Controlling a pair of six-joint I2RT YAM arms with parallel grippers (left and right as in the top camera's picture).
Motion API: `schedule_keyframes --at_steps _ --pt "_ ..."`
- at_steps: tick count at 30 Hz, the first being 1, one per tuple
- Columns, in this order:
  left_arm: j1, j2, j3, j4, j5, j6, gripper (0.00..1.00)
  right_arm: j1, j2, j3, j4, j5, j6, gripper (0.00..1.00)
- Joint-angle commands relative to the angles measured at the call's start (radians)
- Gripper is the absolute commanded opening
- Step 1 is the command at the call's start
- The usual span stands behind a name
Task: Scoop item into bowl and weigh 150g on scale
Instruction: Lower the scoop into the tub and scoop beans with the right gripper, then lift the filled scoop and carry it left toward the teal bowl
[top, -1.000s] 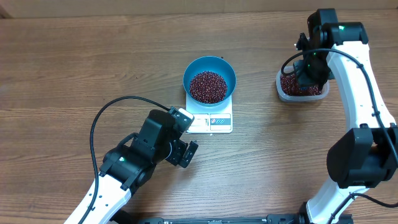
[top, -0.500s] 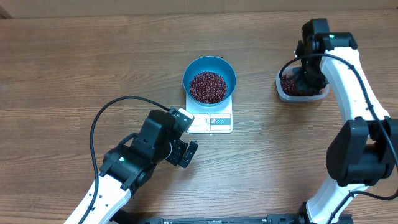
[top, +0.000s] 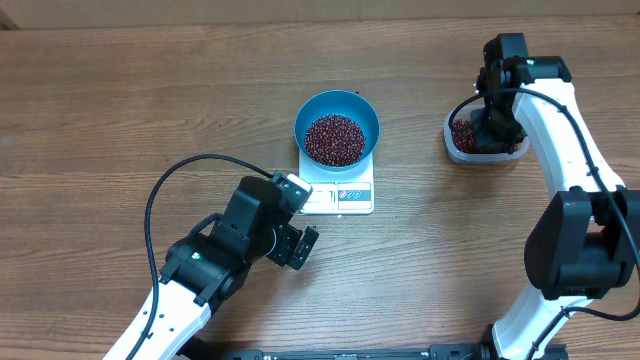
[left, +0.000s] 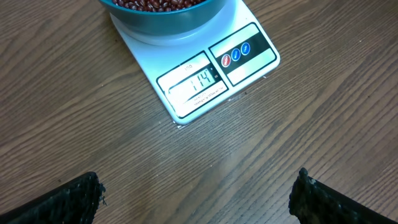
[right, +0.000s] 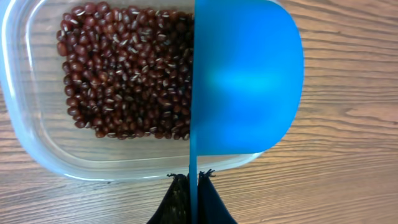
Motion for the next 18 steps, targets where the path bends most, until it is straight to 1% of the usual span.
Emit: schedule_keyframes --at_steps 1,18 --pt "-0.005 0.007 -0.002 0.003 -0.007 0.012 1.0 0.0 0.004 -0.014 0.008 -0.059 -0.008 0.04" --pt "-0.005 0.007 -0.002 0.003 -0.007 0.012 1.0 0.104 0.017 -0.014 -0.023 -0.093 -0.057 0.04"
